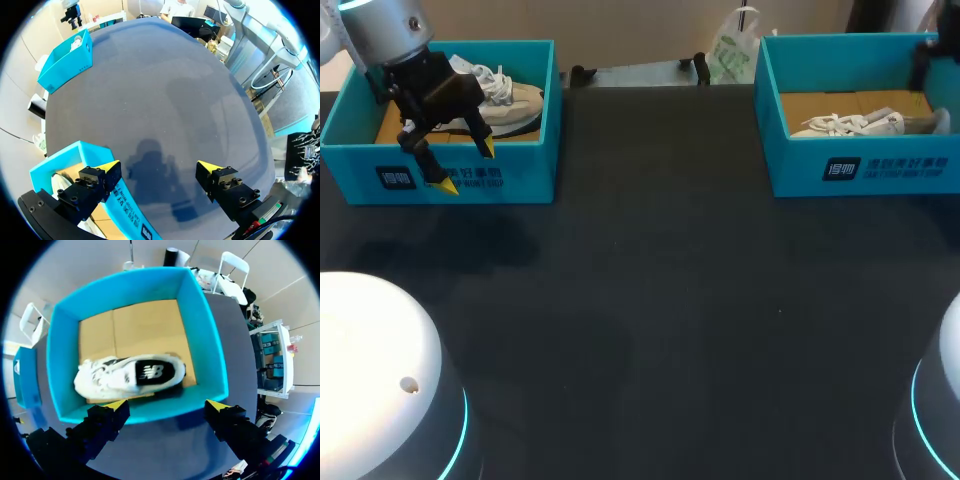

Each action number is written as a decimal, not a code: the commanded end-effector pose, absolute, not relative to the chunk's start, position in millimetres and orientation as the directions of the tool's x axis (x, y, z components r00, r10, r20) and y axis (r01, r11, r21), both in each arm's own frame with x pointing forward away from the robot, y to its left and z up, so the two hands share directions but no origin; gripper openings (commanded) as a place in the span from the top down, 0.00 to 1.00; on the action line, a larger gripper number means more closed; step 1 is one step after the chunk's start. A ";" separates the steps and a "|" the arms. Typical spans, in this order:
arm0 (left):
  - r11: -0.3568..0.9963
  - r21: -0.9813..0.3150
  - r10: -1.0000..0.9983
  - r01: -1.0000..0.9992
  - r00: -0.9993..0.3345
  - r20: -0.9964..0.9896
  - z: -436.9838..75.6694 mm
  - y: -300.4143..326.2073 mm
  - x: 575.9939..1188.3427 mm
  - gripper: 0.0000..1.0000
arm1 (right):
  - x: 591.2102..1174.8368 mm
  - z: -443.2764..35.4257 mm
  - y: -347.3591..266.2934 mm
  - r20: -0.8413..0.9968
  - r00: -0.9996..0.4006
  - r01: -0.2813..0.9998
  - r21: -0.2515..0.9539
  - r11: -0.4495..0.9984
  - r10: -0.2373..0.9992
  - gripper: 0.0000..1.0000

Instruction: Take the shoe out of the shoebox, open the shoe tongue, remove and reinsert the insole, then place the shoe into the shoebox

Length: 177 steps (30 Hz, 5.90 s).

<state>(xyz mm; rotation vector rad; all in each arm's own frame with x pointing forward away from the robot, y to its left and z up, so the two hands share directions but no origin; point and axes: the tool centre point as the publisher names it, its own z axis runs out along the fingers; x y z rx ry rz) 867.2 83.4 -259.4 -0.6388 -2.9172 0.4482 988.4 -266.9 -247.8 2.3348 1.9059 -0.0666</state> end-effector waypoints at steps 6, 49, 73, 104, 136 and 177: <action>0.867 -0.310 0.426 0.390 -0.903 0.056 -259.4 83.6 867.5 0.00 | 923.8 -213.7 -224.9 -0.141 0.203 0.975 0.120 -0.187 0.969 0.00; 0.867 -0.310 0.426 0.390 -0.903 0.056 -259.4 83.6 867.5 0.00 | 894.9 -212.1 -196.0 -0.142 0.222 0.973 0.089 -0.211 0.964 0.00; 0.774 -0.233 0.603 0.588 -0.798 -0.013 -236.4 117.0 928.4 0.00 | 891.2 -218.0 -198.8 -0.116 0.220 0.974 0.084 -0.211 0.969 0.00; 0.605 -0.074 0.796 0.793 -0.605 0.020 -207.2 206.3 1052.4 0.00 | 891.2 -218.0 -198.8 -0.116 0.220 0.974 0.084 -0.211 0.969 0.00; 0.441 0.097 0.897 0.892 -0.440 -0.030 -201.9 249.0 1131.6 0.00 | 891.2 -218.0 -198.8 -0.116 0.220 0.974 0.084 -0.211 0.969 0.00; 0.033 0.103 0.998 0.994 -0.038 0.044 -241.6 287.1 1206.0 0.00 | 891.2 -218.0 -198.8 -0.116 0.220 0.974 0.084 -0.211 0.969 0.00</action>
